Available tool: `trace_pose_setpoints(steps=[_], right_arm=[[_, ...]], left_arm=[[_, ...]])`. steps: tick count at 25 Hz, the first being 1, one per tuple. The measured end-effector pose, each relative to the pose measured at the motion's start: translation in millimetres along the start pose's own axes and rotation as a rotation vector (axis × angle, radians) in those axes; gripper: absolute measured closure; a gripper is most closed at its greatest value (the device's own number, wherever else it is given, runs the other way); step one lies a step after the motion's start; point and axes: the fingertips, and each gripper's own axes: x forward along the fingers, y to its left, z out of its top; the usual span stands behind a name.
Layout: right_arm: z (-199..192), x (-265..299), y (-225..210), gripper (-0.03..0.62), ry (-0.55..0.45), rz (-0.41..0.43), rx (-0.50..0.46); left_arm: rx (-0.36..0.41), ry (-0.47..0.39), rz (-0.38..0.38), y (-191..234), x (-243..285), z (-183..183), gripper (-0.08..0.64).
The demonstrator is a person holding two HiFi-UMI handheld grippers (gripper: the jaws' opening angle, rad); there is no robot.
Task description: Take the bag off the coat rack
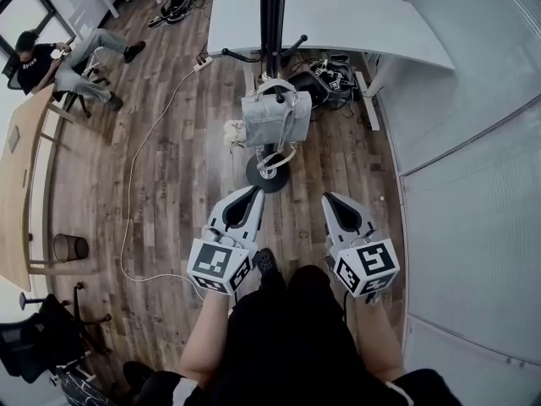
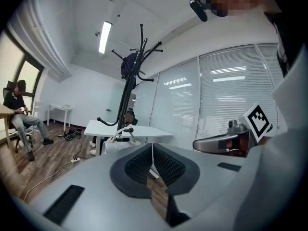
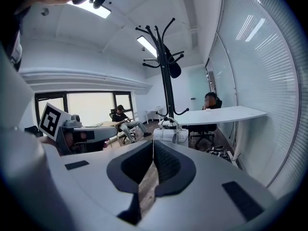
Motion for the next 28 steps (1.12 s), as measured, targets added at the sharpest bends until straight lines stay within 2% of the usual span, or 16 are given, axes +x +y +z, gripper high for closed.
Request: trace_pose_setpoints(steps=[5, 10, 16, 21, 25, 27, 28], right_arm=[[-6.1, 16.0, -6.1, 0.561, 0.040, 0.008, 0.028], [-16.4, 39.0, -24.7, 0.561, 0.091, 0.026, 0.038], [-28.8, 78.0, -50.5, 0.560, 0.130, 0.070, 0.050], [-51.0, 116.8, -79.0, 0.555, 0.176, 0.072, 0.061], [-64.9, 143.8, -96.0, 0.511, 0.214, 0.092, 0.091], [-70.4, 155.3, -103.8, 0.491, 0.234, 0.101, 0.091], [-72.7, 161.1, -106.8, 0.477, 0.242, 0.107, 0.087]], left_arm=[[-0.020, 0.067, -0.011, 8.5, 11.6, -17.6, 0.538], [-0.074, 0.083, -0.047, 13.4, 29.3, -30.3, 0.538], [-0.101, 0.145, -0.004, 33.7, 58.2, -53.1, 0.538], [-0.114, 0.197, 0.044, 54.7, 81.5, -76.6, 0.537], [-0.113, 0.219, 0.103, 80.5, 98.0, -91.9, 0.535], [-0.114, 0.230, 0.136, 93.3, 105.5, -98.0, 0.515], [-0.119, 0.234, 0.151, 99.5, 108.5, -100.6, 0.470]])
